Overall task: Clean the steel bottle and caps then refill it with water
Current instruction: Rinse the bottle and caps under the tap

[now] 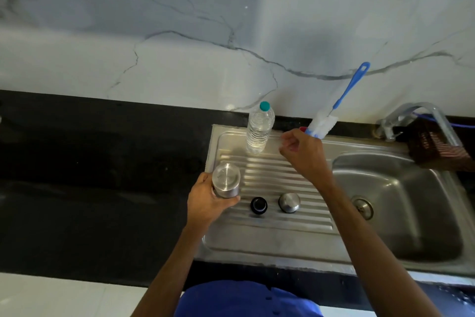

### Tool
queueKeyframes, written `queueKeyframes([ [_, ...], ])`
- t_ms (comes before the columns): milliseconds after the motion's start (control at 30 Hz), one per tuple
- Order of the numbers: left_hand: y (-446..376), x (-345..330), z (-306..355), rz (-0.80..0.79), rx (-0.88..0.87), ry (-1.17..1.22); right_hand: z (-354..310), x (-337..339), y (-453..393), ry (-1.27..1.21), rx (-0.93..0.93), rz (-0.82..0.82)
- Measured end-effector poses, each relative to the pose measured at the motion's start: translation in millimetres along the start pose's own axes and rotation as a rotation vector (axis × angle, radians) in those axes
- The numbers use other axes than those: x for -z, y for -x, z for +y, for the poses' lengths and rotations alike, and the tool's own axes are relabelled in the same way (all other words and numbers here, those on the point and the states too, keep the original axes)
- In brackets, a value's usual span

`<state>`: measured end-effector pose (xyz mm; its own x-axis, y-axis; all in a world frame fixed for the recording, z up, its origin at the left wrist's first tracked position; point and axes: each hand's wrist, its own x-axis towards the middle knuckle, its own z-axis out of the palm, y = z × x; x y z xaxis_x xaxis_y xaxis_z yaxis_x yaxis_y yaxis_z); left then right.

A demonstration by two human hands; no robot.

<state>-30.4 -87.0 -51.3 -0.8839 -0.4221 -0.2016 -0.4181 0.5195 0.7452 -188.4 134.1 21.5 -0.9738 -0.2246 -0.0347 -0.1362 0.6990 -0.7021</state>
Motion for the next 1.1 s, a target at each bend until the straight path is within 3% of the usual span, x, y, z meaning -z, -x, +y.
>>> queueKeyframes([
  [200,2.2,-9.7,-10.0,-0.010,-0.022,0.008,9.2,-31.8,-11.8,-0.001,-0.044,0.126],
  [300,4.1,-14.5,-14.5,-0.036,0.026,-0.008,15.1,-54.8,-22.4,-0.035,-0.111,0.082],
  [500,1.4,-11.2,-31.4,-0.207,0.102,0.032,18.5,-83.2,-56.0,-0.158,-0.175,0.034],
  [600,1.4,19.8,-45.4,-0.366,0.049,-0.206,24.6,-92.5,-70.1,-0.244,-0.172,0.017],
  [667,-2.1,56.7,-47.2,-0.318,0.057,-0.292,25.6,-97.1,-77.9,-0.284,-0.169,0.003],
  [733,-18.0,95.0,-31.0,-0.159,0.032,-0.255,23.5,-101.4,-83.1,-0.319,-0.142,-0.035],
  [833,-55.7,128.1,29.0,-0.040,-0.263,-0.219,21.9,-106.8,-86.0,-0.331,-0.137,-0.104],
  [967,-113.2,116.7,126.4,-0.234,-0.800,-0.437,21.4,-105.7,-90.9,-0.317,-0.184,-0.079],
  [1033,-147.1,91.2,158.4,-0.259,-0.939,-0.601,22.0,-105.2,-92.9,-0.299,-0.173,-0.084],
  [1100,-177.4,64.6,173.2,-0.381,-0.986,-0.766,24.3,-105.6,-93.7,-0.309,-0.182,-0.082],
])
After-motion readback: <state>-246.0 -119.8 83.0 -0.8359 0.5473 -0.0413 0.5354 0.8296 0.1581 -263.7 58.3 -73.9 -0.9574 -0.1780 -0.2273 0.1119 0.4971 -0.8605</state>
